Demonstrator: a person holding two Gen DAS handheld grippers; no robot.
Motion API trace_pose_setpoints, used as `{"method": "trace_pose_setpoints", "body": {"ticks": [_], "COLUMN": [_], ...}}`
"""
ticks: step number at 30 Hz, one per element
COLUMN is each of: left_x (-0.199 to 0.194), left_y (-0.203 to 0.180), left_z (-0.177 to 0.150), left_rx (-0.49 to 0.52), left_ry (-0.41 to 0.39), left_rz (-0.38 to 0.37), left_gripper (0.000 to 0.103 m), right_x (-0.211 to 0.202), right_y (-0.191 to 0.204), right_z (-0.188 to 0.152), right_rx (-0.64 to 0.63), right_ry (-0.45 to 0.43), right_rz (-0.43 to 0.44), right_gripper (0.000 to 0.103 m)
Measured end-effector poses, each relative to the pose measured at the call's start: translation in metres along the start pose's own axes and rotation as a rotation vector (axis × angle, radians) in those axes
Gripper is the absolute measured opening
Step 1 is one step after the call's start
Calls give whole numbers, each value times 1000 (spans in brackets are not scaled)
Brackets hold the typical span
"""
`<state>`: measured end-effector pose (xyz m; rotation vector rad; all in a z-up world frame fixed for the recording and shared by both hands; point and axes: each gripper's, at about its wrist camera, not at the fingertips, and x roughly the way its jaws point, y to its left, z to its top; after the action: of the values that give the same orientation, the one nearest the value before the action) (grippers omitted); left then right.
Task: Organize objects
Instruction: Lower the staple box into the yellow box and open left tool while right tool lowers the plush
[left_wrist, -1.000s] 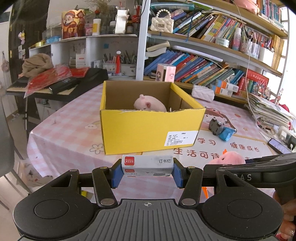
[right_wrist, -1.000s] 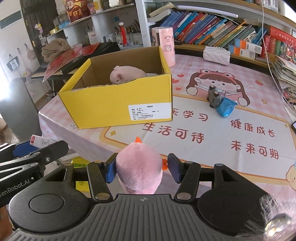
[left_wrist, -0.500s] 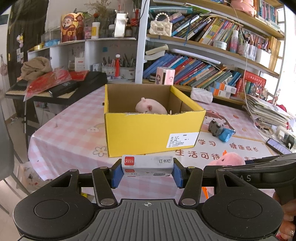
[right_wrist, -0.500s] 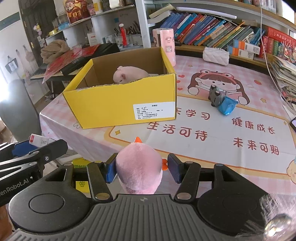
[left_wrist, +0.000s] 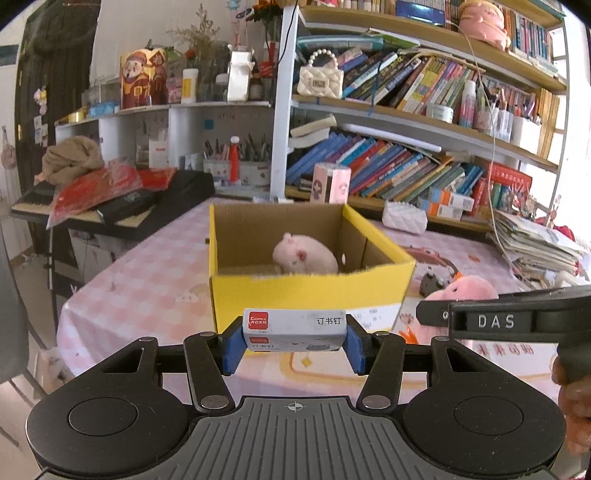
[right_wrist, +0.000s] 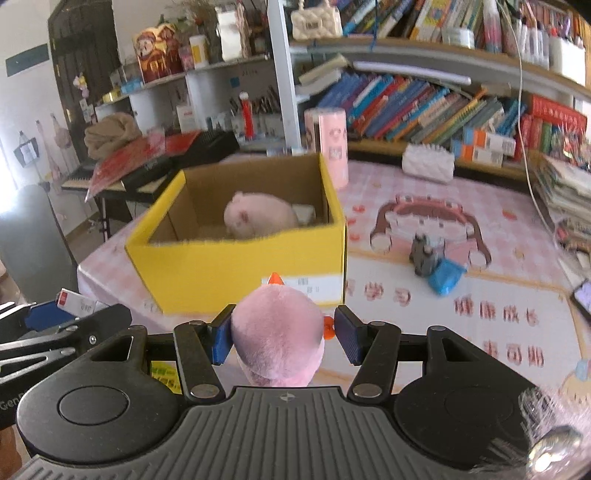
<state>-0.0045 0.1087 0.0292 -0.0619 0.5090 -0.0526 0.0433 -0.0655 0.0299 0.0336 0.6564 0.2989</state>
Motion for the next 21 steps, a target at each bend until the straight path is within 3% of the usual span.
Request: {"method": "trace_pose_setpoints", "body": {"ticks": [12,21], "left_x": [38,82], "left_y": [-2,-10], "left_z": [39,59], "left_rx": [6,10], "left_ry": [-53,-47], "left_rz": [38,68], "left_gripper": [52,52], "right_x": [29,69], "right_y": [-7,-21], "right_z": [63,102], "right_rx": [-29,-60], "right_ry": [-105,-120], "right_rz": [54,95], "right_gripper": [54,54]}}
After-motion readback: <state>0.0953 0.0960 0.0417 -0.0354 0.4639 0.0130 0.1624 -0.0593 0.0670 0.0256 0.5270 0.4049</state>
